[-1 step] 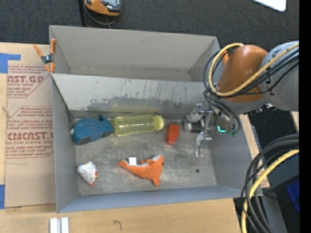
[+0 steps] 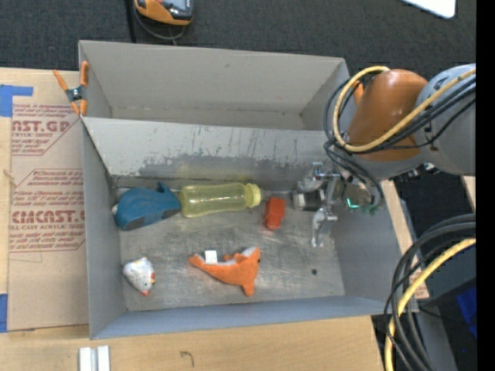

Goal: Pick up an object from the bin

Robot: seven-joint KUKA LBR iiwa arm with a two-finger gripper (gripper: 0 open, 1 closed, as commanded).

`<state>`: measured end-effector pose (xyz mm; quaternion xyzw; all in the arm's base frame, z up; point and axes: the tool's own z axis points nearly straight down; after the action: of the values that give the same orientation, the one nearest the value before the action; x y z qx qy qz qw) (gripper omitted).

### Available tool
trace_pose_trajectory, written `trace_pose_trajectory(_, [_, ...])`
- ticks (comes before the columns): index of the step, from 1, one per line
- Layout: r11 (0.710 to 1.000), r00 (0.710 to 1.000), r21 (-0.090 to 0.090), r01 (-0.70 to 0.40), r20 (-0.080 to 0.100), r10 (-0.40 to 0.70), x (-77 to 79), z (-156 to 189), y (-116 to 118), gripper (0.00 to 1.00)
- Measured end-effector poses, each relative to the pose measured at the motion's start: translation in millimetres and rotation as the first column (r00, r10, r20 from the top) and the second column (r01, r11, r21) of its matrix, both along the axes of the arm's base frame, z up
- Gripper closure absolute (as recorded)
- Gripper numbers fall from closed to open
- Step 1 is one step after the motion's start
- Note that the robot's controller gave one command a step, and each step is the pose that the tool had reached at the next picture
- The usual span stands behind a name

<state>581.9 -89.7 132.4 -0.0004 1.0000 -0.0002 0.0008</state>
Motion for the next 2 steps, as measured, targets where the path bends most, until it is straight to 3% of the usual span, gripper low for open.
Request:
trace_pose_trajectory(1, [1.000,1.000,-0.001,0.015,0.005,-0.015,-42.3,-31.3,49.3,0.00])
trace_pose_trajectory(2, [0.991,0.991,0.005,-0.132,-0.006,0.132,-64.7,-35.4,71.2,0.00])
